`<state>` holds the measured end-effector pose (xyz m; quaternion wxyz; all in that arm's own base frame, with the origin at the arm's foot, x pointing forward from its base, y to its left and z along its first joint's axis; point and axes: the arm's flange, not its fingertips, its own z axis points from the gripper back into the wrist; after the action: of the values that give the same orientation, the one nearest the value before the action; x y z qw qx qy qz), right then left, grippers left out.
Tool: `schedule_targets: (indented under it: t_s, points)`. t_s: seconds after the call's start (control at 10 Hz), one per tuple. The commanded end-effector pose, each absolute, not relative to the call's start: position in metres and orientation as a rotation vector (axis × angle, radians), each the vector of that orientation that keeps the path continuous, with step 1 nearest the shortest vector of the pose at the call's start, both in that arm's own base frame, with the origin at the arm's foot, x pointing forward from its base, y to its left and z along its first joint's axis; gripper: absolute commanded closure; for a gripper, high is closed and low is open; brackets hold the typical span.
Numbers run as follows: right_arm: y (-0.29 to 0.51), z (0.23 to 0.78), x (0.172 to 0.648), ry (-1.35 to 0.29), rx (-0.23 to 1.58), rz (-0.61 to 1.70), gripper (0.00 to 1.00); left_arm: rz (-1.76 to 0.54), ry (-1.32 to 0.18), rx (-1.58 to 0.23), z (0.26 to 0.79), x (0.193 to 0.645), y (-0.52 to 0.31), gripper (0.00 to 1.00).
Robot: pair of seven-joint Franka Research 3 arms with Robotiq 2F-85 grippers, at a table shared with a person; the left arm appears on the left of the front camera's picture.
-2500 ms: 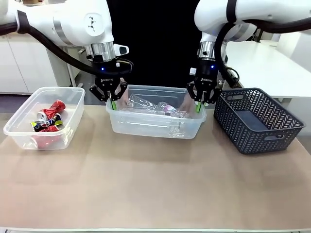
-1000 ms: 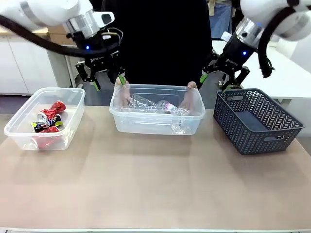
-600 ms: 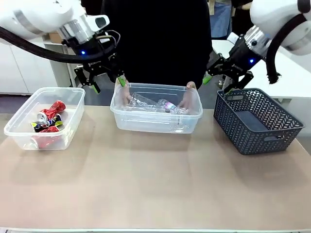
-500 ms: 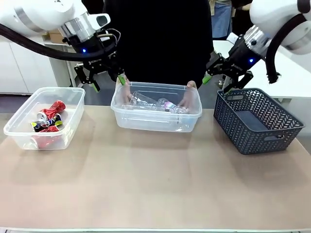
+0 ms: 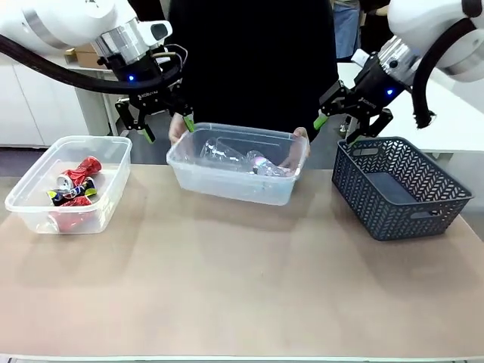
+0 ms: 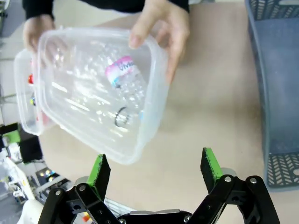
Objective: Sort the waste into each basket.
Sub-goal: Release the Organizing box you were holding.
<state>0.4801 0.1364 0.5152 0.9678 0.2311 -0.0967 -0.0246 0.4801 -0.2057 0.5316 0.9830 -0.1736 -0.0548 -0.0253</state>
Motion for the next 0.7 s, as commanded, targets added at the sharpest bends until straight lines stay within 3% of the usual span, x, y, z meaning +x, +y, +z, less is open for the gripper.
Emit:
schedule_targets:
  t_s: [0.0,0.3,0.6]
  points:
    - [0.136,0.515,0.480,-0.196,0.467,-0.049,0.00,-0.051,-0.111,-0.349,0.532,0.480,-0.206,0.04]
    - [0.044,0.570,0.412,0.027,0.962,-0.004,0.00,-0.174,0.018,-0.824,0.586,0.440,-0.128,0.00]
    - [-0.036,0.590,0.381,0.152,1.405,-0.332,0.00,0.006,0.098,-1.245,0.583,0.437,-0.049,0.00]
